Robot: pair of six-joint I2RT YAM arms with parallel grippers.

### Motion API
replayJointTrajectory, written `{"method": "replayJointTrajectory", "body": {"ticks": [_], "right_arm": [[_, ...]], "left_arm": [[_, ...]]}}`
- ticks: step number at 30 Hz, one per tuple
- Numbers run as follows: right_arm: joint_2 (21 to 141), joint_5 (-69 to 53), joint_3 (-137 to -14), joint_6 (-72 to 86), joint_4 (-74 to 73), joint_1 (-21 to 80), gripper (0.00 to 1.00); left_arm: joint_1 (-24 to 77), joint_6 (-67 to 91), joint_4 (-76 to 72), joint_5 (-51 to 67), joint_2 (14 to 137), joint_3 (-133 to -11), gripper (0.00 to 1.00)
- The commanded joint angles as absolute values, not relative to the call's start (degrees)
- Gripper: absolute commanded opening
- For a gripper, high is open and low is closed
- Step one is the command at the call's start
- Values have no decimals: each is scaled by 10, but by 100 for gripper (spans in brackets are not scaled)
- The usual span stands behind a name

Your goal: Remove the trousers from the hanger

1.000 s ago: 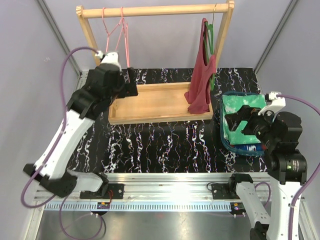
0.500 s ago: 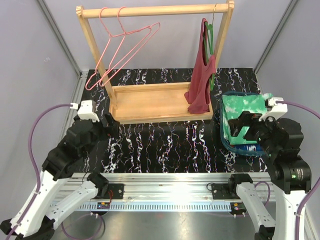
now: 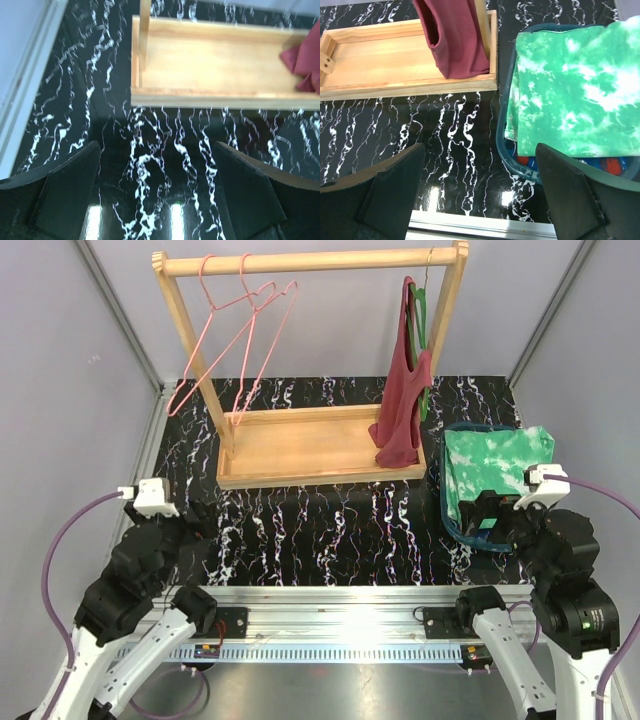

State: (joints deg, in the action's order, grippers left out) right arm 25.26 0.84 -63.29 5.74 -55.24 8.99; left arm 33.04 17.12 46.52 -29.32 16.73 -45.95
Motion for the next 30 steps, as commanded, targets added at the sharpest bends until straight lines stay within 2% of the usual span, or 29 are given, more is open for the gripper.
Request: {"method": "replayJointTrajectory", "body": {"ticks": [1, 9, 30], "right_arm": [[241, 45, -632, 50, -525, 94, 99], [243, 56, -640, 47, -526, 94, 100], [263, 55, -650, 43, -533, 94, 99]], "left_arm": [[319, 156, 418, -308, 148, -455, 99], [305, 142, 411, -246, 146, -437, 99], [286, 138, 410, -243, 149, -436, 99]]}}
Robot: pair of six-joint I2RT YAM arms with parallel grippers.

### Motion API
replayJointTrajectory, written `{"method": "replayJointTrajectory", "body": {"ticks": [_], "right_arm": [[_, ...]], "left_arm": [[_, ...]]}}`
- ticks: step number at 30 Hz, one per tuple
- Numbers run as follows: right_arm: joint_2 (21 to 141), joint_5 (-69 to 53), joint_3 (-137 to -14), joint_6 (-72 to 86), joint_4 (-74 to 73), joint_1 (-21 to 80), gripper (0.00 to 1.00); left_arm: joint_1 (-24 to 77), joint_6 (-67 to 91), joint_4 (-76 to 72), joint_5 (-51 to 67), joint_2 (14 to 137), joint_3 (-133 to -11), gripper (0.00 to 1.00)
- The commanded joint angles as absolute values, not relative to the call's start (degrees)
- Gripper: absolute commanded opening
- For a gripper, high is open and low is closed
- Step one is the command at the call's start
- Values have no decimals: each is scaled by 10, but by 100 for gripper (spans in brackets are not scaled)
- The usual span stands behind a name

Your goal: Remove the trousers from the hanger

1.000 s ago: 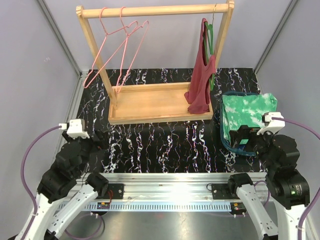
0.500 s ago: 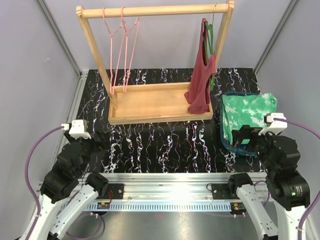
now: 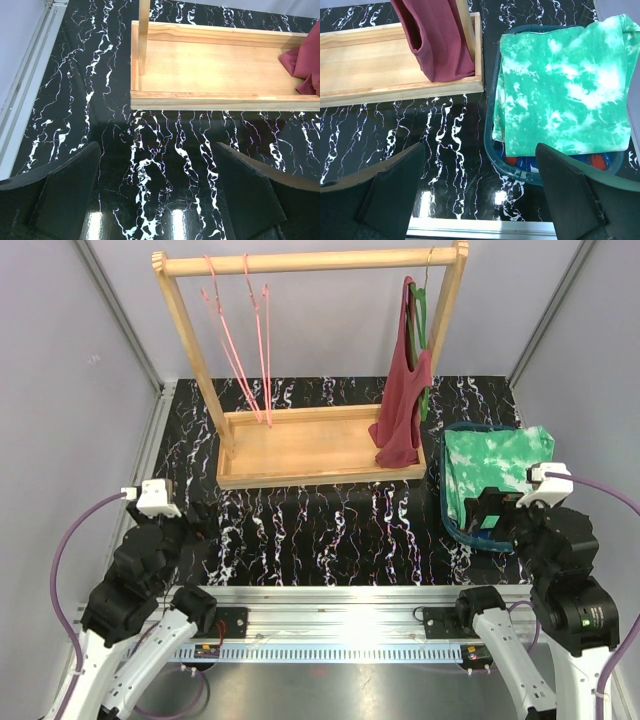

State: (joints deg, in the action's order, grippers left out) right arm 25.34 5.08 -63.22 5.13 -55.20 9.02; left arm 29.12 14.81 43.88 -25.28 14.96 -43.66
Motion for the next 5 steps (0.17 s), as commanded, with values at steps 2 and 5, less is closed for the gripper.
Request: {"method": "replayJointTrajectory", "body": {"ticks": [2, 5], "right_arm": [[263, 50, -650, 42, -534, 94, 100], [265, 49, -649, 44, -533, 94, 100]], "left_arm": [[283, 138, 410, -241, 150, -436, 99], [281, 138, 410, -241, 151, -436, 99]]}}
